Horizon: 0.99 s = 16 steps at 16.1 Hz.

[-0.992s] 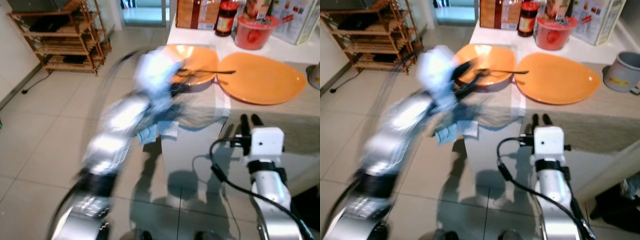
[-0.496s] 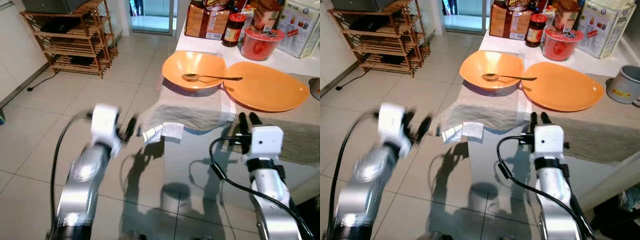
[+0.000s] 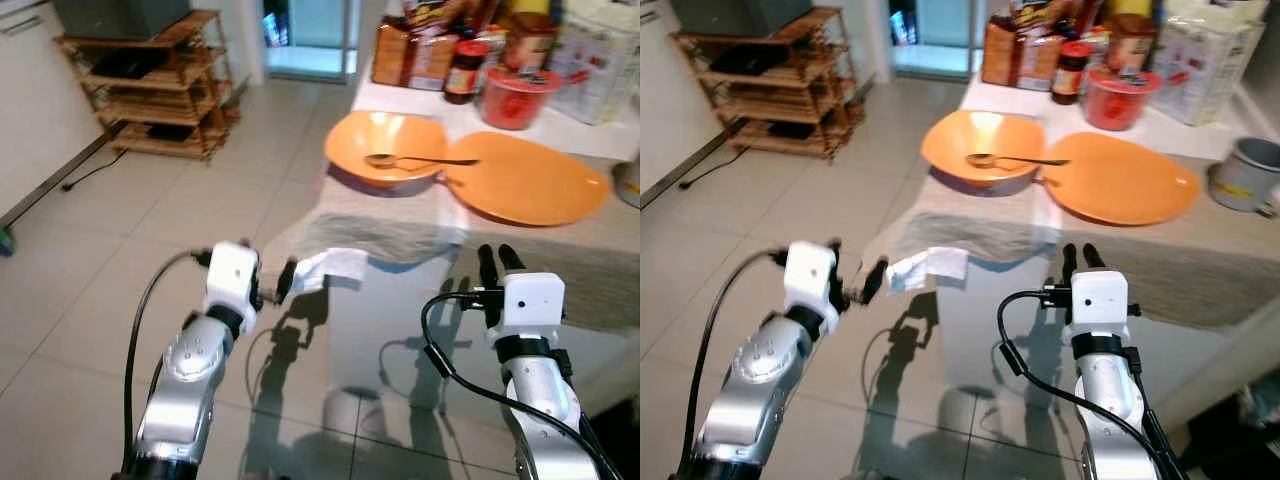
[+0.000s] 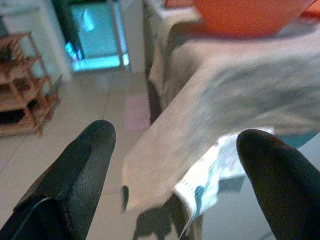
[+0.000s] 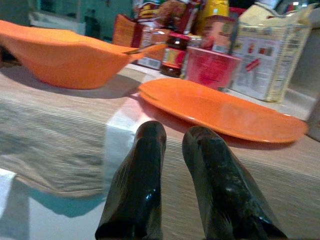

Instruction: Setting the table

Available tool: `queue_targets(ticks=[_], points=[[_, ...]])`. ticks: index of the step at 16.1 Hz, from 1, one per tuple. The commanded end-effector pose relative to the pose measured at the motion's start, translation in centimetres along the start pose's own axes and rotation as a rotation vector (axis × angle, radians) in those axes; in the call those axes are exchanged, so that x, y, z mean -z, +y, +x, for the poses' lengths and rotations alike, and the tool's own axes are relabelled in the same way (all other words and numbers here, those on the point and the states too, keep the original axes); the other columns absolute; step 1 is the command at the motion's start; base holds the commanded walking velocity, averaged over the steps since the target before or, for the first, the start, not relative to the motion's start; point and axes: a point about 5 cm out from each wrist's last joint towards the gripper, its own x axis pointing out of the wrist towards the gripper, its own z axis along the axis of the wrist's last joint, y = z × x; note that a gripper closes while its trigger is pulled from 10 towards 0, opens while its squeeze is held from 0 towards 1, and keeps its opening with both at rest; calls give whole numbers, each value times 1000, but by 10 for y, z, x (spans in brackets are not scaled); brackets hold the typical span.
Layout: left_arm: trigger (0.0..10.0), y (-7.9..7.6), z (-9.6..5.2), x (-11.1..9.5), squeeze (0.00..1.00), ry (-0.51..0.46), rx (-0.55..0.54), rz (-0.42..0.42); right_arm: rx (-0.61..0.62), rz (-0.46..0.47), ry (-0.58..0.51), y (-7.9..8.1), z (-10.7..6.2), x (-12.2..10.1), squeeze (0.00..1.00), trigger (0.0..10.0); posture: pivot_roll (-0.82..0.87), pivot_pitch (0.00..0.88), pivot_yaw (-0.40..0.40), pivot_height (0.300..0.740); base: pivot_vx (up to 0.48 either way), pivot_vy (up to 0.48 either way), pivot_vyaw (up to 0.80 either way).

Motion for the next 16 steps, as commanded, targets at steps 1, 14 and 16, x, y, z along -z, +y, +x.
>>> queue_targets(ticks=[1,14,16], points=[[10000,-8,3,-2,1000,-18,26,-6,0,3,-21,-1,3,-2,0,10000,-16,0,45,740,0,-480,0],[10000,-3,29,-32,1000,-85,25,4,-29,-11,-41,4,3,-5,0,10000,-20,0,46,740,0,-293,0],[10000,-4,29,-41,1000,-131,27,6,-30,-20,-56,5,4,-7,0,10000,-18,3,46,740,229,0,0]])
